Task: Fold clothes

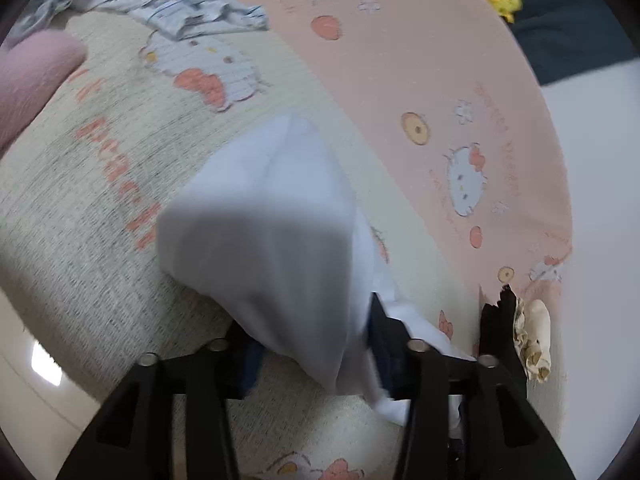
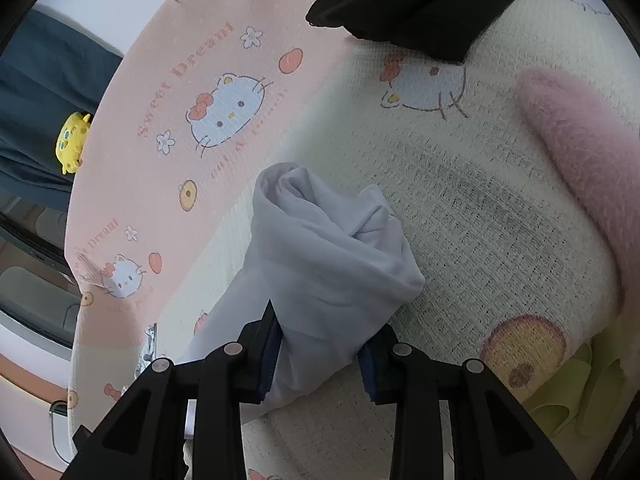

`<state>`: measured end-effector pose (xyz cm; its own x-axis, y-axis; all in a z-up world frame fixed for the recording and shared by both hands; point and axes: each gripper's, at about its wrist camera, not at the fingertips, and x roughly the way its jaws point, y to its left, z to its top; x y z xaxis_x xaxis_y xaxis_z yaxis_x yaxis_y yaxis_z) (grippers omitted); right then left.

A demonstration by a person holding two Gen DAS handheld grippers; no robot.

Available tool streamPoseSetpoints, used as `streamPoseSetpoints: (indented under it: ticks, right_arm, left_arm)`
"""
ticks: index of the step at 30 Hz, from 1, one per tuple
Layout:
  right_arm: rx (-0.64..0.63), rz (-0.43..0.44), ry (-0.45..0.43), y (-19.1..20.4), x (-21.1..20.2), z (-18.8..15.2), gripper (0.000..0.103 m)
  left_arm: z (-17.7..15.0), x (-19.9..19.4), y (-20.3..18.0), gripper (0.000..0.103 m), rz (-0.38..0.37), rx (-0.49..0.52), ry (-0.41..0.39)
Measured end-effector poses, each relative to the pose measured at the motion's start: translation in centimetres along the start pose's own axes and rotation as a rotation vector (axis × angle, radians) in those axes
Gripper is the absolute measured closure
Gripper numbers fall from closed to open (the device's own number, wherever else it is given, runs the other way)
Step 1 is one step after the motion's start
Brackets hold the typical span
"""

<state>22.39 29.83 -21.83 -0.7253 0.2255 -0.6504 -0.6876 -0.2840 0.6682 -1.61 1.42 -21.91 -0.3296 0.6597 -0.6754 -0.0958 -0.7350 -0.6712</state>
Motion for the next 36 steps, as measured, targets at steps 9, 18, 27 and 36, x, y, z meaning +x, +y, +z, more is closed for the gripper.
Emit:
streamPoseSetpoints:
  ticks: [9, 18, 27, 36]
  right_arm:
    - [-0.042, -0.001, 0.068, 1.2, 0.2, -1.2, 0.044]
    - [-0.042, 0.039, 0.108, 1.4, 0.0, -2.1, 0.035]
    - [0.054, 0.148, 0.126, -0.4, -0.1, -1.7, 0.031]
    - [0.124, 0.21, 0.152, -0.9, 0.3, -1.3, 0.031]
  left_arm:
    - [0.4, -1.6, 0.4, 0.031, 0.056, -0.075, 0.038]
    - [-1.5, -3.3, -3.9, 0.031, 0.287, 0.263, 0.113]
    - [-5.9, -2.3, -9.0, 0.031, 0.552, 0.766, 0.114]
    - [-10.2, 0.6, -12.2, 0.031, 0.504, 1.022, 0.213]
